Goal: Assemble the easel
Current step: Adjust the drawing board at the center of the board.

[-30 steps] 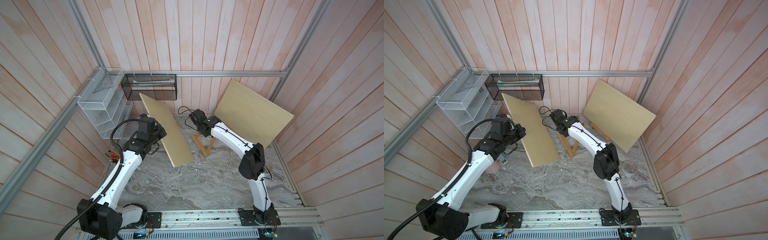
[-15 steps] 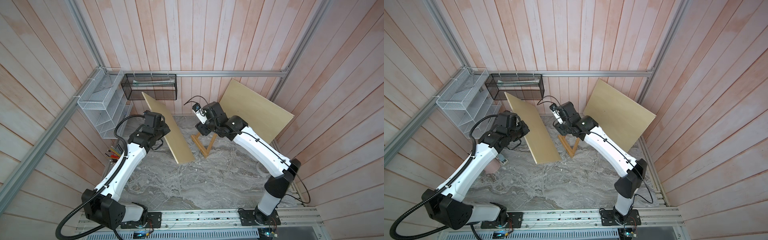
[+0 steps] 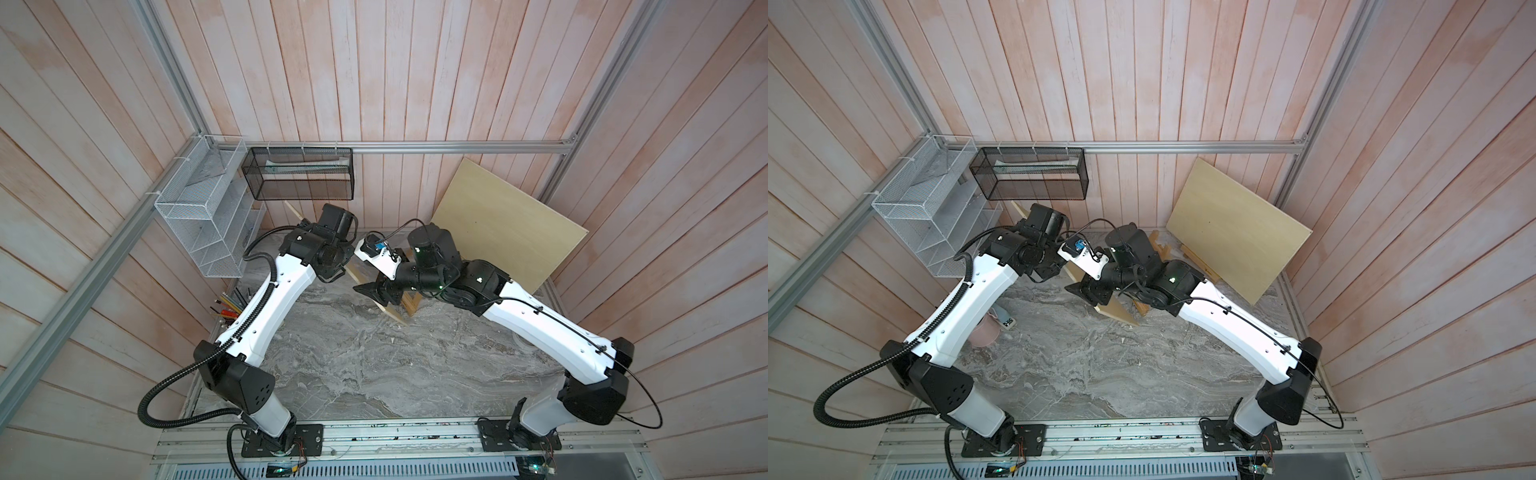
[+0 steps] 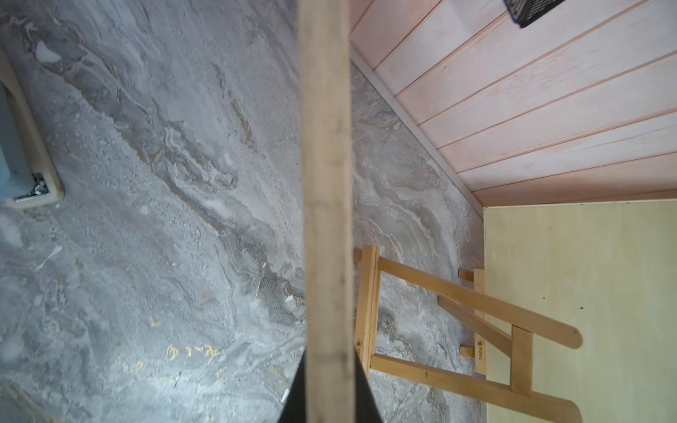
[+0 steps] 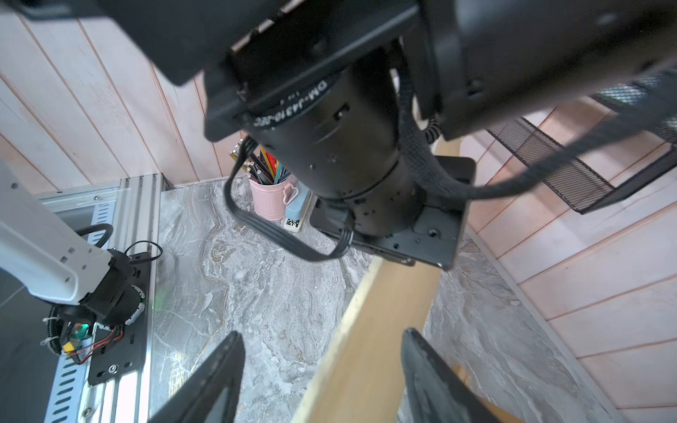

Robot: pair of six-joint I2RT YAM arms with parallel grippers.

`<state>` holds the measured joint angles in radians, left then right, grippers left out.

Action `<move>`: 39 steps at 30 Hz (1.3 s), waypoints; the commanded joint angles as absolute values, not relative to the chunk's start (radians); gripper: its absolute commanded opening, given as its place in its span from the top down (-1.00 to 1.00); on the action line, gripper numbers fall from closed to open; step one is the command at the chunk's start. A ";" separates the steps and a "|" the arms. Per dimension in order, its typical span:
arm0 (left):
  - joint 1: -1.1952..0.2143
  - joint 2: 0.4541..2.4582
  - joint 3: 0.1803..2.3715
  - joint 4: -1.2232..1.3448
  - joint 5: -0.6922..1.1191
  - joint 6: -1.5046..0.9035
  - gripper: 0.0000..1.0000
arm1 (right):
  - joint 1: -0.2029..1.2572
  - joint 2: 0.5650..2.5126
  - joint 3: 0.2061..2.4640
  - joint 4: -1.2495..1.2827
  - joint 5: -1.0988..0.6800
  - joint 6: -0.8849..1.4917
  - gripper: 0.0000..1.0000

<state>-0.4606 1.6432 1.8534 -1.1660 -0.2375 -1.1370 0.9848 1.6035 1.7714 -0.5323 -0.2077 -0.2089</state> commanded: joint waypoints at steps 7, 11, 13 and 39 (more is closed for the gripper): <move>-0.466 1.710 2.062 -1.251 -0.248 -1.254 1.00 | 0.990 1.813 2.034 -0.741 0.047 -0.129 -0.26; -0.466 1.743 2.114 -1.312 -0.270 -1.249 1.00 | 0.990 1.870 2.121 -0.850 0.098 -0.114 -0.08; -0.466 1.754 2.125 -1.330 -0.283 -1.249 1.00 | 0.989 1.894 2.160 -0.904 0.118 -0.104 -0.02; -0.463 1.828 2.098 -1.260 -0.279 -1.229 1.00 | 0.977 1.582 1.788 -0.851 0.011 -0.056 -0.04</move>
<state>-0.4644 1.8294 2.0567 -1.3651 -0.2447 -1.2301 0.9871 1.5799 1.8057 -0.8379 0.0326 -0.0792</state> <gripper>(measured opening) 0.102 0.521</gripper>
